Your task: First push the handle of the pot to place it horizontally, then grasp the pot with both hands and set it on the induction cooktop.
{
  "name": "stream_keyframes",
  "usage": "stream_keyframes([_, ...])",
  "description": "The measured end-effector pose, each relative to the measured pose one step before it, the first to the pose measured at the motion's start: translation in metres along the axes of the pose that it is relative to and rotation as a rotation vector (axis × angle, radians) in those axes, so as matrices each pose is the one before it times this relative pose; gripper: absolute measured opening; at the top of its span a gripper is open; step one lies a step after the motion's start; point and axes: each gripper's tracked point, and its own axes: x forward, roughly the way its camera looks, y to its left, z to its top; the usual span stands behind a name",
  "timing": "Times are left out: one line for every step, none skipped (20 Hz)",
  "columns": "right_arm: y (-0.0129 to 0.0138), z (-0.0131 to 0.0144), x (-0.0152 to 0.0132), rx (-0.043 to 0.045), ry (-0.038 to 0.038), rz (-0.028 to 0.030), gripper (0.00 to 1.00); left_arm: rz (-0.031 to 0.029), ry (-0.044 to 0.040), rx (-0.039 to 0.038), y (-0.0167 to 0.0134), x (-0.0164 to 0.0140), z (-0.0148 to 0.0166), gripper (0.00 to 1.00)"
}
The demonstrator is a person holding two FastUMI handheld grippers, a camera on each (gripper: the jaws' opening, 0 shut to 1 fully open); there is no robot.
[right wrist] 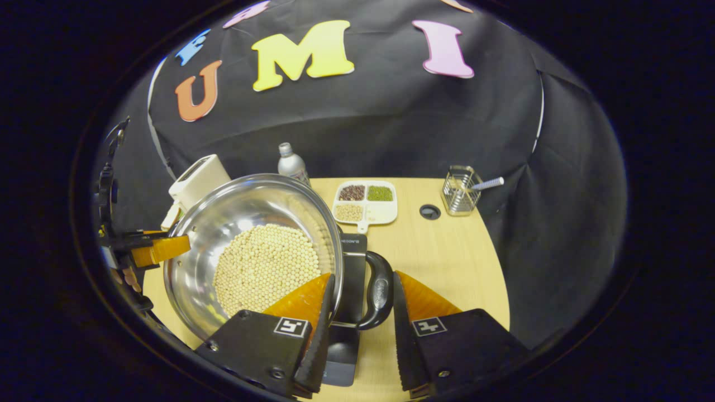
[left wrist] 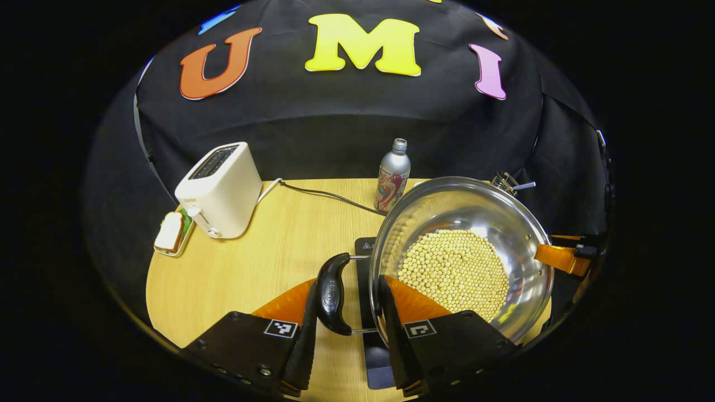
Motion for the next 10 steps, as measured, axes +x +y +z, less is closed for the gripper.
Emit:
stream_keyframes([-0.00388,-0.00453,0.00756,0.00565,0.00744,-0.0057,0.51,-0.00476,0.00917,-0.00218,-0.00269,0.01025,-0.00385,0.54])
stream_keyframes([-0.00343,-0.0033,0.0072,0.0077,0.0014,-0.00624,0.51,-0.00671,0.00774,0.0003,-0.00203,0.00729,-0.00511,0.54])
stream_keyframes([-0.00169,-0.00376,0.00782,0.00351,0.00246,-0.00402,0.51,-0.00545,0.00362,0.00145,-0.00086,0.00959,-0.00287,0.54])
stream_keyframes([-0.00266,-0.00607,0.00836,0.0114,0.0048,-0.00221,0.51,-0.01061,0.00585,-0.00009,-0.00006,0.00983,-0.00334,0.54])
stream_keyframes([0.00183,-0.01036,0.00632,0.02022,-0.01095,0.00984,0.51,-0.00639,0.00335,-0.00449,0.00128,0.01154,-0.00505,0.54])
stream_keyframes([0.00123,0.00643,-0.00479,0.03347,-0.04327,0.01799,0.51,-0.00517,-0.04581,-0.00228,-0.00012,-0.01472,0.00771,0.54])
stream_keyframes([-0.00096,-0.00733,0.00579,0.00306,-0.00512,0.00857,0.52,-0.00521,-0.00348,0.00951,-0.00254,0.00866,-0.00179,0.55])
stream_keyframes([-0.00037,0.00286,0.00039,-0.00936,-0.0202,0.00206,0.51,0.0052,-0.00959,0.0017,0.00176,0.00399,-0.0019,0.53])
stream_keyframes([-0.00284,0.00005,-0.00321,-0.0221,-0.00715,-0.00153,0.53,0.00187,-0.01305,0.00088,0.00003,0.00178,0.00125,0.54])
stream_keyframes([0.00002,-0.0015,-0.00015,0.00476,-0.00088,-0.00094,0.54,0.00217,0.00327,-0.00283,-0.00038,-0.00134,-0.00162,0.54])
